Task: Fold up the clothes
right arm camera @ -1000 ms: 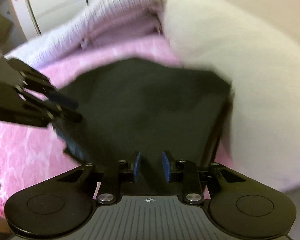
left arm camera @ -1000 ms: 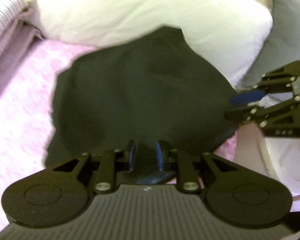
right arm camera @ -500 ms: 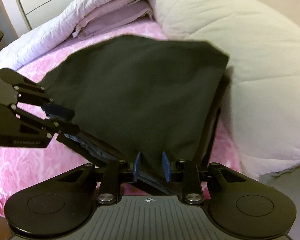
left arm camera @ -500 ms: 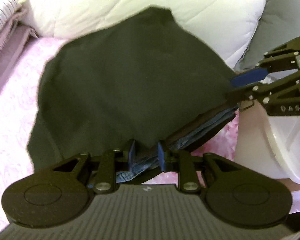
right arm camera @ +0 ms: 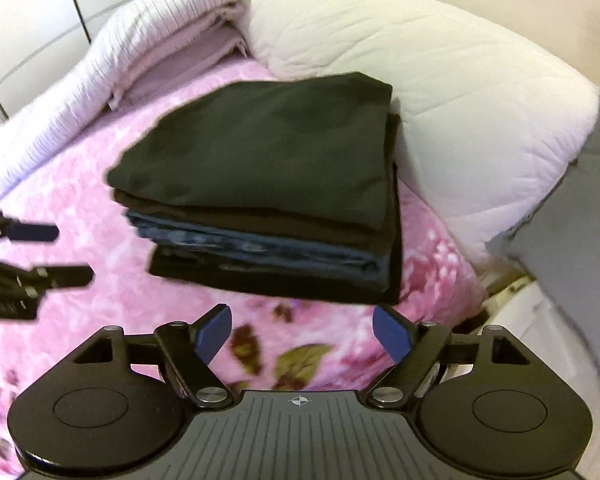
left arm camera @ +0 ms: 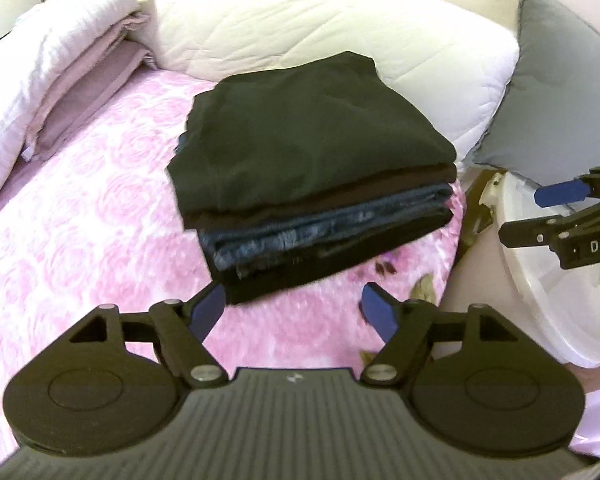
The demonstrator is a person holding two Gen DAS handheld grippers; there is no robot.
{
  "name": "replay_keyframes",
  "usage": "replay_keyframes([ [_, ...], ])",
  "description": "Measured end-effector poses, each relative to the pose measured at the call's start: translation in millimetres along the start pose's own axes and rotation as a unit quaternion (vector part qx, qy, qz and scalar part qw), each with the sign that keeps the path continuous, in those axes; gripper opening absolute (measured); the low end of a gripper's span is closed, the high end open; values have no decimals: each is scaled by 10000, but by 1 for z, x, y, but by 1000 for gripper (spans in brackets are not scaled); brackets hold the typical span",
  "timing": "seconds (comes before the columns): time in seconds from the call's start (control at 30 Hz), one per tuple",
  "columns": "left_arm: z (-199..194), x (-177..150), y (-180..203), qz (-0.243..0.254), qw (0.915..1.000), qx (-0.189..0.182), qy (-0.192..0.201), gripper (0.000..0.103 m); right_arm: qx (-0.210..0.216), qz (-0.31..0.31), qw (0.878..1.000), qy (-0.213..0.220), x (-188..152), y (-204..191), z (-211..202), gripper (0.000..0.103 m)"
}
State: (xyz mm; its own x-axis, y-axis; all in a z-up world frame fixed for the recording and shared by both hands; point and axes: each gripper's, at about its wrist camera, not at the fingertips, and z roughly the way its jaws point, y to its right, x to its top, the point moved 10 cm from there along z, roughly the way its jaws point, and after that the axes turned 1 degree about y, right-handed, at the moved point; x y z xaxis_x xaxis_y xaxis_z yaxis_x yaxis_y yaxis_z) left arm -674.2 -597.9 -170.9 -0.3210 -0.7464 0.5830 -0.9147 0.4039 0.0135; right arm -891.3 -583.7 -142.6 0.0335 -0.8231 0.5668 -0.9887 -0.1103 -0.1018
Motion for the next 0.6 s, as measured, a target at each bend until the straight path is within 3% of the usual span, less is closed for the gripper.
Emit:
replay_keyframes([
  [0.27,-60,-46,5,-181,9998,-15,110,73,-252,122,9992,272,-38,-46,-57,84],
  [0.4,-77,-58,8,-251,9996,41,74,80,-301,79,9987,411,-48,-62,-80,84],
  [0.6,-87,-66,14,-425,9991,44,10,80,-332,85,9983,476,-55,-68,-96,84],
])
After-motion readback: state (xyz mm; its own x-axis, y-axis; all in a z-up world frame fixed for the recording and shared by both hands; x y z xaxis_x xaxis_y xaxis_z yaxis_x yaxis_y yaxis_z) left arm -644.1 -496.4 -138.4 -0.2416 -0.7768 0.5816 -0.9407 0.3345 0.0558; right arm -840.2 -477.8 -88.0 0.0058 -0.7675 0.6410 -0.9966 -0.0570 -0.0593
